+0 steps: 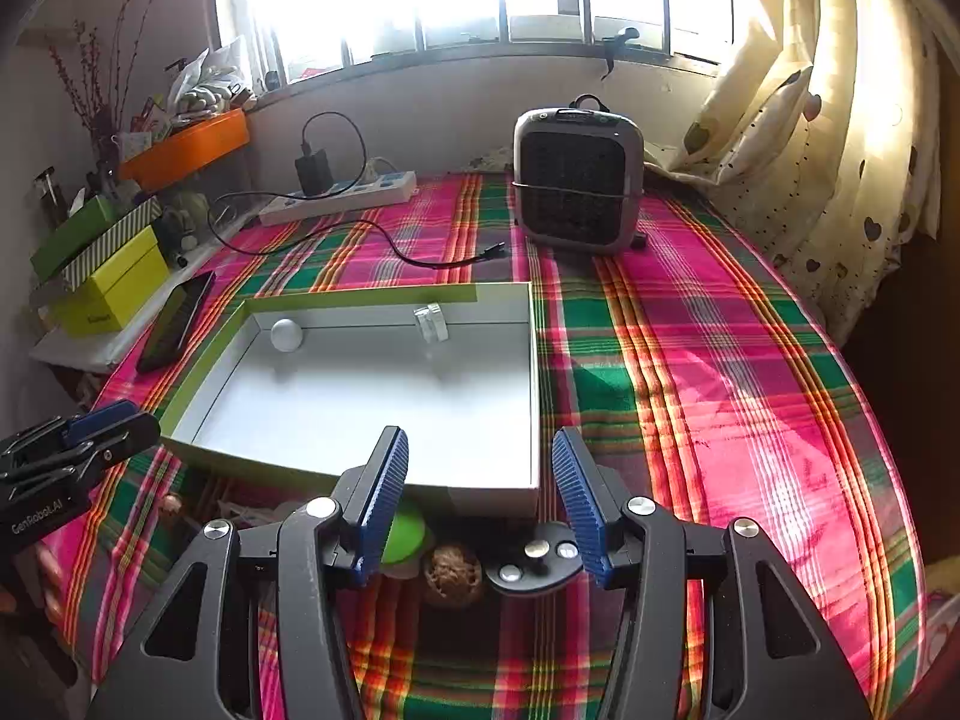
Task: Organize objects
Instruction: 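Withdraw both open tools from the box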
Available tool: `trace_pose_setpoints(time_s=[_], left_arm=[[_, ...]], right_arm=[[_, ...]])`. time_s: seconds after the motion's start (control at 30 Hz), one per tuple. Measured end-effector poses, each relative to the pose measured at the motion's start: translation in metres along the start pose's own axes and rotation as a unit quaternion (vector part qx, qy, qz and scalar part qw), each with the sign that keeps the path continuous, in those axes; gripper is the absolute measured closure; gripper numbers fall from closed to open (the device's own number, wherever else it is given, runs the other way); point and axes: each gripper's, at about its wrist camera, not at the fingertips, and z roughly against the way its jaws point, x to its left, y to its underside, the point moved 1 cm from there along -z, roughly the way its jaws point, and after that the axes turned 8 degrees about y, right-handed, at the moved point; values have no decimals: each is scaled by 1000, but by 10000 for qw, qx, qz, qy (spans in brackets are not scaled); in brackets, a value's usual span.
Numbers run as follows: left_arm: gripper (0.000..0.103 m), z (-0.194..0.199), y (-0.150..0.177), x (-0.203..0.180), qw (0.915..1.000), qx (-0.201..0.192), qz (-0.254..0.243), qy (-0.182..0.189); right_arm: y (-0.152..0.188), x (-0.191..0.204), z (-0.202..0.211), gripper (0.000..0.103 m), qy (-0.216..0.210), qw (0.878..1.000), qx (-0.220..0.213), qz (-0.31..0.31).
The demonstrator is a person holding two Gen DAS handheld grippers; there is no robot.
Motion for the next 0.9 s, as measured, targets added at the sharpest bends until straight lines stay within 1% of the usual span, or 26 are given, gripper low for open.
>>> trace_pose_setpoints(time_s=[0.17, 0.33, 0.47, 0.63, 0.8, 0.9], left_arm=[[62, 2, 10, 4, 10000, 43, 70, 29], [62, 4, 20, 2, 9999, 57, 23, 123], [62, 6, 27, -8, 9991, 80, -297, 292], [62, 6, 34, -25, 9959, 113, -686, 583], [62, 1, 39, -41, 9915, 222, -1131, 599], [62, 0, 38, -43, 9906, 225, -1178, 658]], right_arm=[[12, -7, 4, 52, 100, 9999, 1, -21], [22, -15, 6, 52, 115, 9999, 30, -90], [29, -19, 9, 52, 120, 9999, 28, -92], [38, -24, 9, 52, 96, 9999, 75, -94], [46, -26, 4, 52, 2, 9998, 177, -87], [49, -26, 2, 52, -9, 9998, 205, -78]])
